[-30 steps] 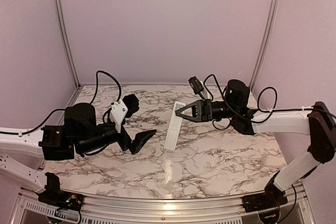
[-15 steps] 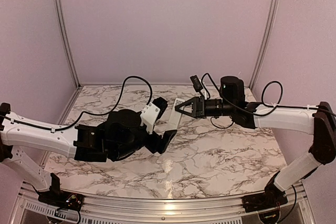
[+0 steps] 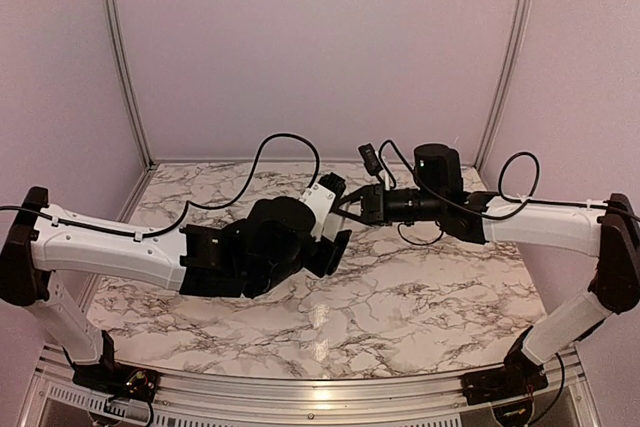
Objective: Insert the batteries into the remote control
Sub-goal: Pass from the right arm to the left
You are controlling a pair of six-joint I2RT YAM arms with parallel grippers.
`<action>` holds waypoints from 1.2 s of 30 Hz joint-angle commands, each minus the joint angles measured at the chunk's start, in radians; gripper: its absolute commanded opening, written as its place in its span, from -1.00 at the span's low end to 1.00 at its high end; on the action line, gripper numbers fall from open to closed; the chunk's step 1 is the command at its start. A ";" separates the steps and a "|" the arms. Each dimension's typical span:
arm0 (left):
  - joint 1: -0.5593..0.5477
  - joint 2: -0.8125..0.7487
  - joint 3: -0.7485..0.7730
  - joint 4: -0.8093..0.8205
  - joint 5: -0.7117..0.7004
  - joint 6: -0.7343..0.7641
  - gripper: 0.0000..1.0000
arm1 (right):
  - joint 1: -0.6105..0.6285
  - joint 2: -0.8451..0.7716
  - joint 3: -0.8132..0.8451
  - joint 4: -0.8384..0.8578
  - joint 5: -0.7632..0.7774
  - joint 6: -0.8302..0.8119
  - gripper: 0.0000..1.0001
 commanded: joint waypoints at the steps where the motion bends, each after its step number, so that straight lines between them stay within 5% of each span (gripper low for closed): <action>1: 0.016 0.035 0.054 -0.076 -0.048 -0.040 0.34 | 0.018 -0.015 0.057 -0.022 0.028 -0.023 -1.00; 13: 0.074 0.048 0.070 -0.121 0.025 -0.099 -0.02 | 0.033 -0.014 0.064 -0.038 0.029 -0.035 -1.00; 24: 0.077 0.079 0.089 -0.123 0.056 -0.092 0.16 | 0.037 -0.011 0.069 -0.041 0.045 -0.036 -1.00; 31: 0.096 0.081 0.100 -0.147 0.043 -0.117 -0.18 | 0.036 -0.017 0.069 -0.038 0.039 -0.037 -1.00; 33: 0.097 0.066 0.086 -0.122 0.068 -0.110 -0.30 | 0.037 -0.017 0.067 -0.021 0.022 -0.026 -0.88; 36: 0.100 0.021 0.040 -0.049 0.123 -0.099 -0.53 | 0.029 -0.022 0.080 -0.019 -0.004 -0.030 -0.40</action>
